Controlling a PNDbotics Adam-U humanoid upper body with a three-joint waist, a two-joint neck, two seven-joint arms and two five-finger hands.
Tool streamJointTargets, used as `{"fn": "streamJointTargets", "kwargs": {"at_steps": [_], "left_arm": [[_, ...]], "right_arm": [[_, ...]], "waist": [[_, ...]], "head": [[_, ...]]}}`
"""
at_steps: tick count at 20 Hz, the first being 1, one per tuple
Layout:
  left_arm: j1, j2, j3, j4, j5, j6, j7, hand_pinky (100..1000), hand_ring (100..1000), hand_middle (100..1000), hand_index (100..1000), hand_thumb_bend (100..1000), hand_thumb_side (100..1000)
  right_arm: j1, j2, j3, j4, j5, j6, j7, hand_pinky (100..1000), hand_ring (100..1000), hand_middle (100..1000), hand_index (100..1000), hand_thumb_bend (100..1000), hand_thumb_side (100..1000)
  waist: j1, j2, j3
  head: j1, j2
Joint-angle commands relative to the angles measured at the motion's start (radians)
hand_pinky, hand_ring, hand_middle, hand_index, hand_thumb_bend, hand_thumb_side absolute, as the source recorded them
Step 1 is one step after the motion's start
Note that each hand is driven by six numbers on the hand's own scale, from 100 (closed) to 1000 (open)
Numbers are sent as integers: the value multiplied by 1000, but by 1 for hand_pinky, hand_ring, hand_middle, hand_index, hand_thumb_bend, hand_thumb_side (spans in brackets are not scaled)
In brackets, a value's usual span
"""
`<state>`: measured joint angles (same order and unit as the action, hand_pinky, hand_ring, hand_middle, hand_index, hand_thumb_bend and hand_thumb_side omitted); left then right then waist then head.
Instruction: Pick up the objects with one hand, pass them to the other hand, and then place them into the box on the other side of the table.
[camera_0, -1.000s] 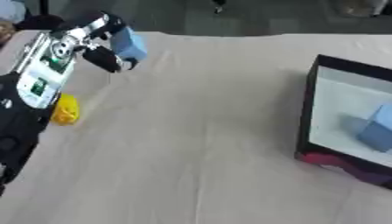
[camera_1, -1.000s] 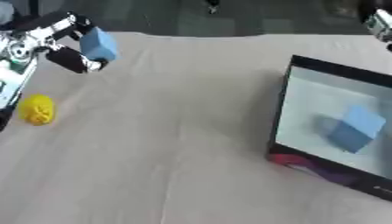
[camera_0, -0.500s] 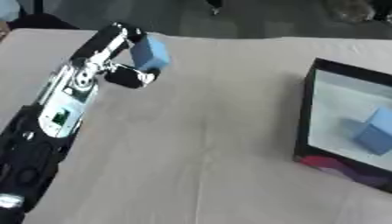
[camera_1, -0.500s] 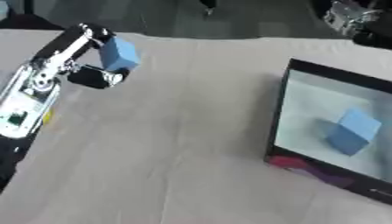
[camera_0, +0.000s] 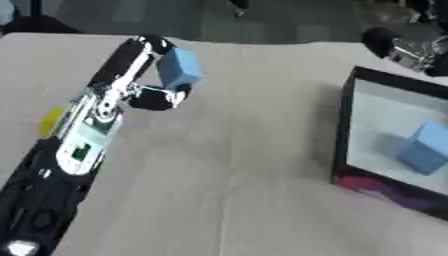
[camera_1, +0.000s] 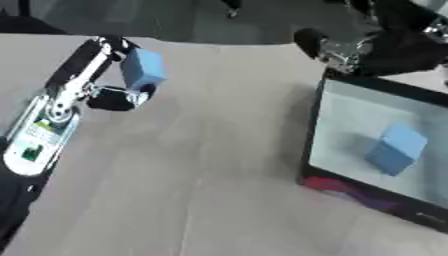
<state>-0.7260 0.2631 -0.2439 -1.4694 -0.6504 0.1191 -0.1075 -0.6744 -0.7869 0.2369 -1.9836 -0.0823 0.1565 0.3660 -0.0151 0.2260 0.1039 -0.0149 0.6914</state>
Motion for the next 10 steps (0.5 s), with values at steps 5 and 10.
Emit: {"fn": "streamJointTargets", "kwargs": {"at_steps": [5, 10], "left_arm": [[2, -19, -12, -12, 67, -68, 70, 767, 774, 582, 525, 100, 100], [9, -35, -28, -28, 100, -99, 79, 761, 772, 576, 524, 100, 100]], "right_arm": [[-53, 20, 36, 35, 75, -27, 77, 976, 1000, 981, 949, 261, 470], [-81, 44, 65, 67, 108, -44, 96, 974, 1000, 978, 948, 268, 457]], "waist": [[-16, -33, 4], [-17, -33, 8]], "head": [[-27, -11], [-42, -11]]}}
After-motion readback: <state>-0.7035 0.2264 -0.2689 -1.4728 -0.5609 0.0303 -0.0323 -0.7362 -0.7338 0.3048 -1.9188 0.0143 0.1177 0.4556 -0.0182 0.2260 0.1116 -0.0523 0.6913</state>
